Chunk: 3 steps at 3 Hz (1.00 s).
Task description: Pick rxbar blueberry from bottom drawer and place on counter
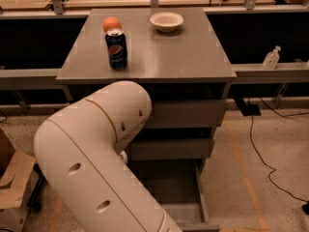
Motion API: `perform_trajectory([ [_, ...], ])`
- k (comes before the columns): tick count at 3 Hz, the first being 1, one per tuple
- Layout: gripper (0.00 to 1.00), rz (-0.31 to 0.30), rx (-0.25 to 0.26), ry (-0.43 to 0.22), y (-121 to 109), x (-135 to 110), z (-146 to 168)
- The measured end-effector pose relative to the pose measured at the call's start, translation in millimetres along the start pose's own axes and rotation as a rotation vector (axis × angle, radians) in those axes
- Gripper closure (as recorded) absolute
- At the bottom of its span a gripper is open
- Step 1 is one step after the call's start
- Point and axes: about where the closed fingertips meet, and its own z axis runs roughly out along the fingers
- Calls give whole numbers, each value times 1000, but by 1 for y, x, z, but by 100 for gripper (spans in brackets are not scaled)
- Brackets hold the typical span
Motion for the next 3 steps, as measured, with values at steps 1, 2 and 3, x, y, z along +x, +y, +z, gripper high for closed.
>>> perform_trajectory([
  [1,100,-11,-34,-6,-2,3,-4],
  [2,100,-29,-112,-45,-5,7,-16],
  [3,100,-18,-177,-82,-16,21,-30],
])
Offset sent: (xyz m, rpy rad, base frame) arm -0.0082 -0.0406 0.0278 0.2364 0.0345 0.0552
